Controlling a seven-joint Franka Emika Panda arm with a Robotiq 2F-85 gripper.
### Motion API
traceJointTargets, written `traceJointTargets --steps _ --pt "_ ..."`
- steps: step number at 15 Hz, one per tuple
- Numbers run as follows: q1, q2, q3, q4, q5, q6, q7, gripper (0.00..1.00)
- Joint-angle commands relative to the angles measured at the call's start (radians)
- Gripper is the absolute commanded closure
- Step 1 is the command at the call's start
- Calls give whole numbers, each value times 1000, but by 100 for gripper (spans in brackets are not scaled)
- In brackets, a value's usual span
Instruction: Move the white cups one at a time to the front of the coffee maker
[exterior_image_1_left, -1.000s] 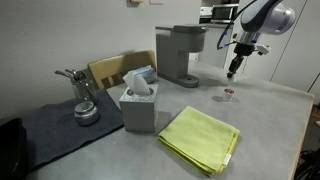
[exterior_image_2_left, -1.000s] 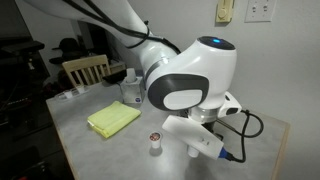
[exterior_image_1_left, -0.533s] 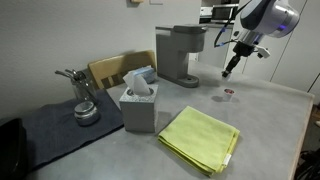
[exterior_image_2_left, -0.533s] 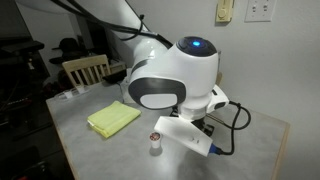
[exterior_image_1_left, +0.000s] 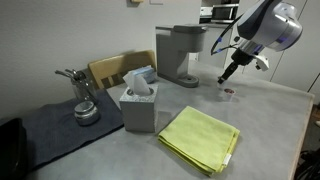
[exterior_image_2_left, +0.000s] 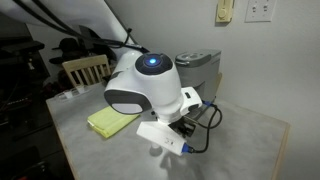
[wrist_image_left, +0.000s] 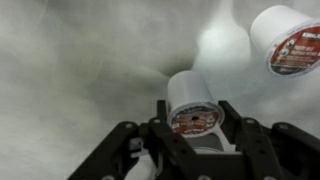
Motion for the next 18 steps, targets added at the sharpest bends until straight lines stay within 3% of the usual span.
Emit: traceJointTargets --steps 1,6,10,14,16,17,18 --pt "-88 8 100 -78 44 146 -79 49" --pt "-217 41 219 -163 11 308 -63 48" --pt "-325 81 305 -213 -33 380 -48 40" --pt "-398 108 350 -240 -80 403 -43 55" --pt "-420 112 359 -246 -97 398 -42 50" --pt "-402 91 305 -268 -277 390 125 47" --pt "-403 92 293 -270 -340 392 167 41"
